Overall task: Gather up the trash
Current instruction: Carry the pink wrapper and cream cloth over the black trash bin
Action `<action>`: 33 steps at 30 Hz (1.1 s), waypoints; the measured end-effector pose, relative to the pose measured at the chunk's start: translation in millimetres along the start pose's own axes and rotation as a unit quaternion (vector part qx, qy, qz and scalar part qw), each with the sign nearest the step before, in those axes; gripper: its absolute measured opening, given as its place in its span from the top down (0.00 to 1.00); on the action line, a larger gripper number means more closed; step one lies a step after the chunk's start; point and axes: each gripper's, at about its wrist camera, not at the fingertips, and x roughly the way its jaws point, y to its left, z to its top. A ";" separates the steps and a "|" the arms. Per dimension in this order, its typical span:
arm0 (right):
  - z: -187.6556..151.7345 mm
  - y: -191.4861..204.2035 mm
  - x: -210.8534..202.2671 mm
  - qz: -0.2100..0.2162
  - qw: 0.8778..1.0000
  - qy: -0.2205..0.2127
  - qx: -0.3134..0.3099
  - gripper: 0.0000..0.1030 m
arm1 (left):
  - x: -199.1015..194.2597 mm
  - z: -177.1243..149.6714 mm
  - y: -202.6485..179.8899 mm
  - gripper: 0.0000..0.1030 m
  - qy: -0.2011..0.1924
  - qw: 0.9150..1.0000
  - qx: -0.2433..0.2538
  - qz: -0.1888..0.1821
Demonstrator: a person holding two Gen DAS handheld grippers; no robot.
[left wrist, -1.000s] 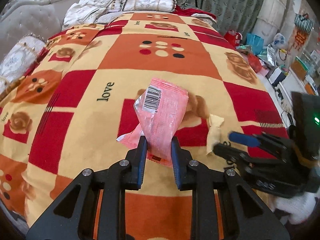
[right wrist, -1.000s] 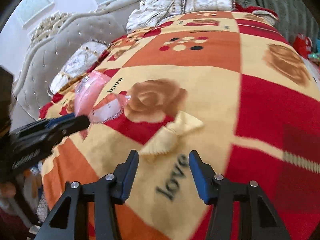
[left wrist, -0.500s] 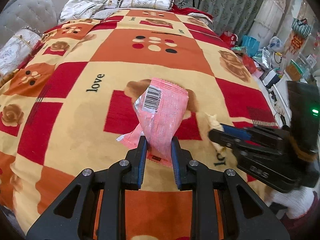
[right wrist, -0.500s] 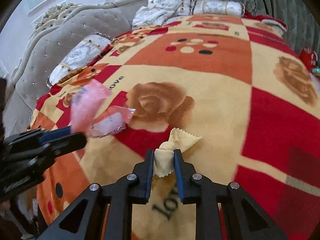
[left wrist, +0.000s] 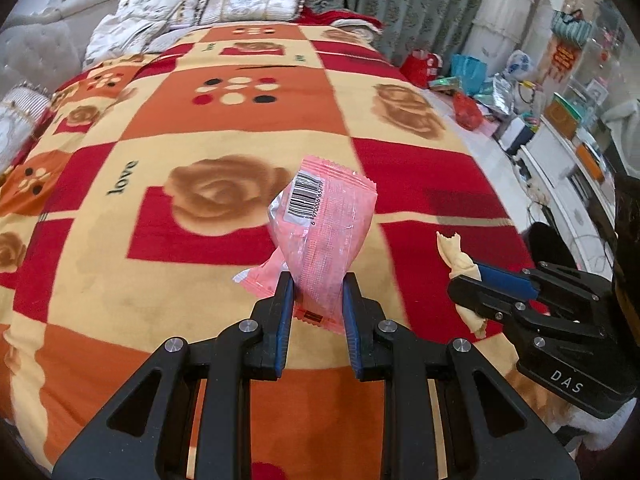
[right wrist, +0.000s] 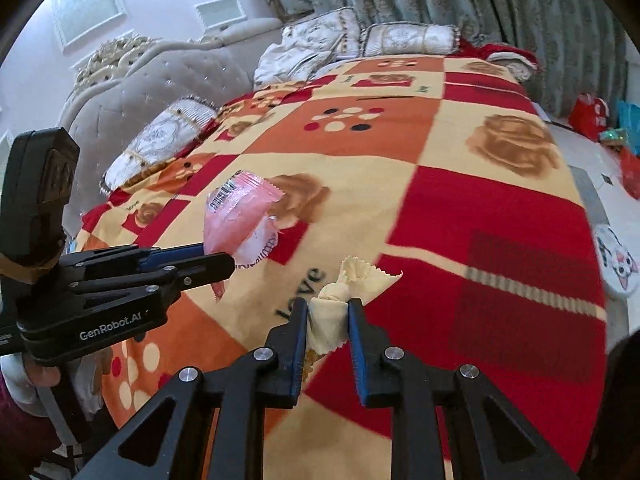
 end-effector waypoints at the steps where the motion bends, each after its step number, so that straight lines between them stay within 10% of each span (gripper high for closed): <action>1: -2.2 -4.3 -5.5 -0.004 1.000 -0.003 0.003 0.81 | -0.5 0.1 -7.8 0.79 -0.001 1.000 0.005 -0.002; 33: -60.5 -136.4 -128.3 -0.104 0.986 -0.063 0.112 0.81 | 14.0 18.9 -185.3 0.79 0.014 0.988 0.094 -0.118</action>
